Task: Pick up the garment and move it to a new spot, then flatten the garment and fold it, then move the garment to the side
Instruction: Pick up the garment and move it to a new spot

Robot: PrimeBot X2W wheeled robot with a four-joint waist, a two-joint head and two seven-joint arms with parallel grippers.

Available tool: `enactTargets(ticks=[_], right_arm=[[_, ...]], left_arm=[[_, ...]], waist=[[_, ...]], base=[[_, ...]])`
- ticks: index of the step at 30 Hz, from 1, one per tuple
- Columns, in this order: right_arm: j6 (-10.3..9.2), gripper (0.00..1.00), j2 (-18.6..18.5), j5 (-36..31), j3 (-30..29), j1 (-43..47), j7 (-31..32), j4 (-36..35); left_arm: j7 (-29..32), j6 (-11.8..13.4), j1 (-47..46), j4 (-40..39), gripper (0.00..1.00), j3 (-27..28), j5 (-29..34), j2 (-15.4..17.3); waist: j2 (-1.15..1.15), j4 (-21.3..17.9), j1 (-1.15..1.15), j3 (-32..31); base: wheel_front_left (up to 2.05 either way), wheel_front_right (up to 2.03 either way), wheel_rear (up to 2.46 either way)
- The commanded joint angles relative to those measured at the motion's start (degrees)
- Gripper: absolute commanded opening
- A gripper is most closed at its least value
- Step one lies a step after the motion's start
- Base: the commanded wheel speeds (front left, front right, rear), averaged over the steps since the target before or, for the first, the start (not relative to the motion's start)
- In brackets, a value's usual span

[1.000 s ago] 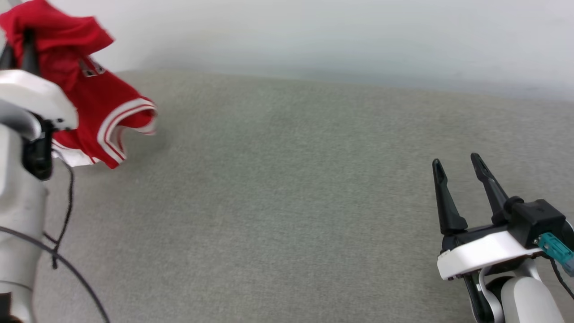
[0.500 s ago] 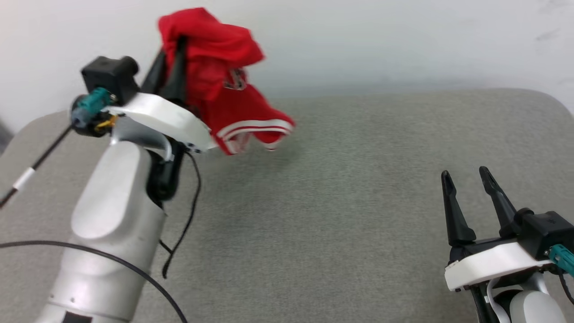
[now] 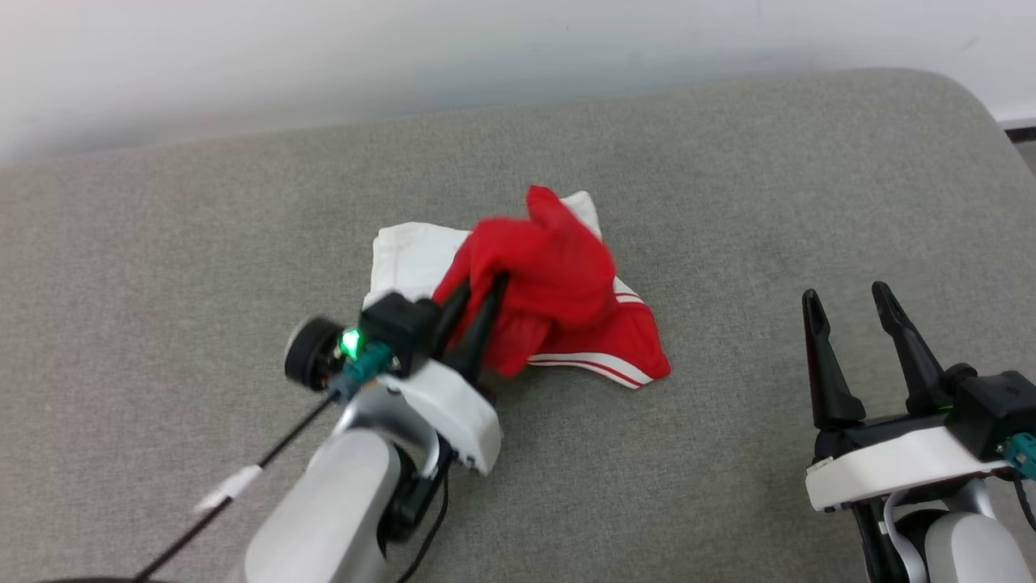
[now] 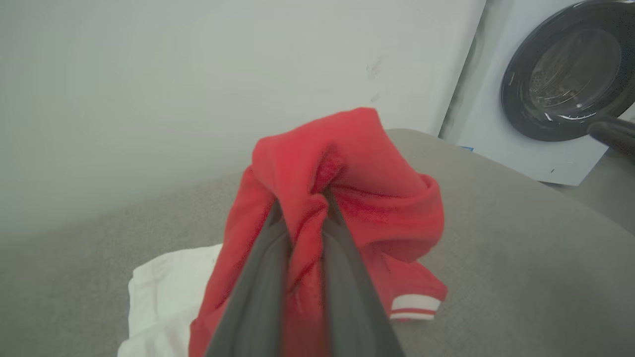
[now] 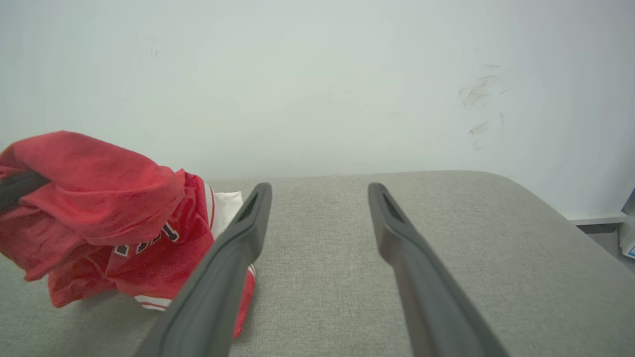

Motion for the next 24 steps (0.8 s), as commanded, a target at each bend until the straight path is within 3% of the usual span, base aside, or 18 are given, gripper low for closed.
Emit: enactTargets(ticks=[1, 9, 10, 12, 13, 14, 20, 24], right_arm=[[-0.02, 1.00, 0.12, 0.21, 0.11, -0.63, -0.23, 0.05], [-0.02, 1.00, 0.13, 0.37, 0.53, -1.93, -0.94, 1.64], [-0.02, 1.00, 0.12, 0.28, 0.53, -1.98, -0.94, 1.80], [-0.02, 1.00, 0.12, -0.08, 0.30, -1.76, -0.78, 2.00], [-0.02, 1.00, 0.12, -0.04, -0.05, -1.50, -0.73, 1.99], [-0.02, 1.00, 0.13, -0.14, -0.29, -1.31, -0.62, 1.93], [-0.02, 1.00, 0.12, -0.57, -0.99, 0.45, 0.52, 1.80], [-0.02, 1.00, 0.11, -0.28, -1.25, 2.14, 1.50, 1.30]], left_arm=[[0.40, 0.22, 1.17, -0.08, 0.00, -0.44, 0.43, 0.45], [3.67, -1.96, 7.82, 1.32, 0.00, -6.31, 1.47, 1.49], [3.69, -2.15, 8.14, 1.38, 0.04, -6.92, 1.43, 1.28], [3.60, -2.60, 8.65, 1.30, 0.42, -8.00, 1.64, 0.78], [3.40, -2.89, 8.71, 1.04, 0.66, -8.50, 1.51, 0.44], [2.90, -2.92, 8.31, 0.67, 1.00, -8.75, 1.91, 0.37], [-0.63, -1.70, 7.88, -2.34, 1.00, -7.84, 1.56, -0.63], [-2.21, 1.29, 9.42, -4.67, 1.00, -4.95, 0.41, -0.50]], waist=[[0.00, -0.33, 0.00, 1.16], [0.00, 0.57, 0.00, 1.58], [0.00, 0.85, 0.00, 1.25], [0.00, 1.50, 0.00, 0.30], [0.00, 2.04, 0.00, -0.18], [0.00, 2.52, 0.00, -0.60], [0.00, 4.76, 0.00, -4.96], [0.00, 6.01, 0.00, -7.17]], base=[[0.00, 0.00, 0.00], [0.00, 0.00, 0.00], [0.00, 0.00, 0.00], [0.00, 0.00, 0.00], [0.00, 0.00, 0.00], [0.00, 0.00, 0.00], [0.00, 0.00, 0.00], [0.00, 0.00, 0.00]])
